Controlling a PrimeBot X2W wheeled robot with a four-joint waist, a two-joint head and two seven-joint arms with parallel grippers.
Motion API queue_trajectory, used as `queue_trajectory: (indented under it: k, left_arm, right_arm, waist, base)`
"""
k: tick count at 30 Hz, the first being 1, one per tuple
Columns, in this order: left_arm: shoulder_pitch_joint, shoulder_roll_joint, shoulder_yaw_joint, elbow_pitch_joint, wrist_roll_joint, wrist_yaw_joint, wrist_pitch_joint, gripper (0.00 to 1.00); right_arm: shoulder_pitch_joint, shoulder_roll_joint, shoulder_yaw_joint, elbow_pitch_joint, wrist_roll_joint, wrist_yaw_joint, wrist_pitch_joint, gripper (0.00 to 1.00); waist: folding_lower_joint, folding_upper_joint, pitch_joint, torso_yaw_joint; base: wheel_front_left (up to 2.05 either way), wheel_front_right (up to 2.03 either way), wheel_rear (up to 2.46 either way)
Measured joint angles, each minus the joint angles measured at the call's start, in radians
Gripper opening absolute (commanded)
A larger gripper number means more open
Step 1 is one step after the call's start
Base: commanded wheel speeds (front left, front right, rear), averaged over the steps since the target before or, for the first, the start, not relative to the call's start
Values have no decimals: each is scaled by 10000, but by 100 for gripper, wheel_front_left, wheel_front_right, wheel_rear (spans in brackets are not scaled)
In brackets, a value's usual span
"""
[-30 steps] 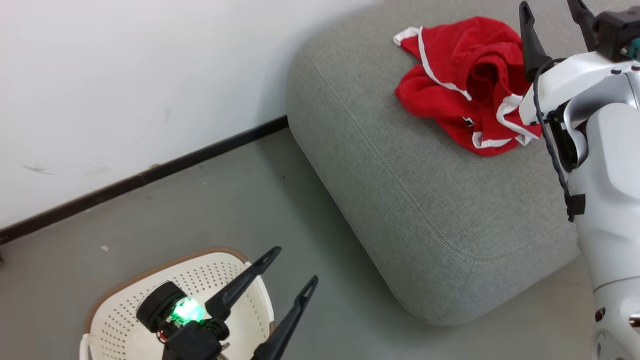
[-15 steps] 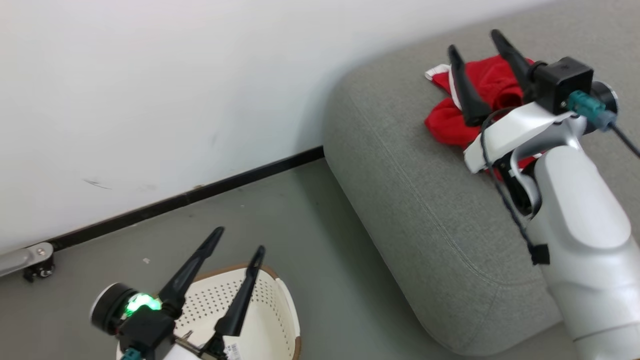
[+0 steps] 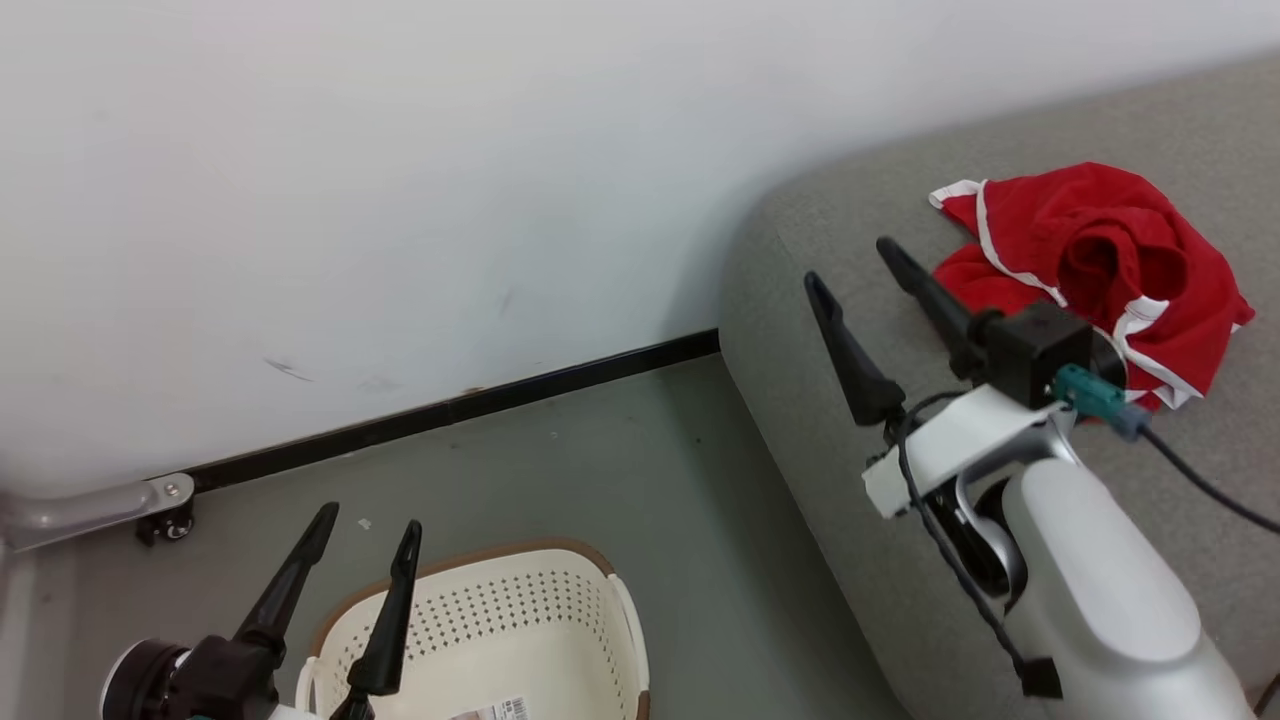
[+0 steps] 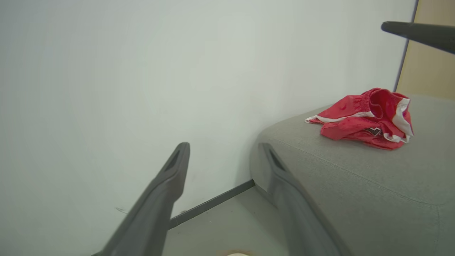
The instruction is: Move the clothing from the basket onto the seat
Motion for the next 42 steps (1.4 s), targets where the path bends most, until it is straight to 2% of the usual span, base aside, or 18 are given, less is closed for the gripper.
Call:
queue_trajectory:
  k: [11, 21, 26, 42]
  left_arm:
    - [161, -462, 495, 1009, -77, 81, 0, 100]
    - [238, -711, 1112, 1739, -136, 255, 0, 100]
    - [259, -938, 1471, 2054, -261, 349, 0, 100]
    - [412, -1045, 1939, 2727, -217, 445, 0, 100]
  right_arm:
    - [1522, 12, 194, -734, -148, 2, 0, 100]
    - [3103, 36, -360, -1126, 418, -2, 0, 100]
    - [3712, 71, -587, -1127, 408, 0, 0, 100]
    - [4851, 144, -734, -1463, 186, -2, 0, 100]
  waist:
    - [0, 0, -241, 632]
    - [0, 0, -399, 1076]
    - [0, 0, -468, 1222]
    - [0, 0, -601, 1411]
  base:
    - [0, 0, 0]
    - [0, 0, 0]
    - [0, 0, 0]
    - [0, 0, 0]
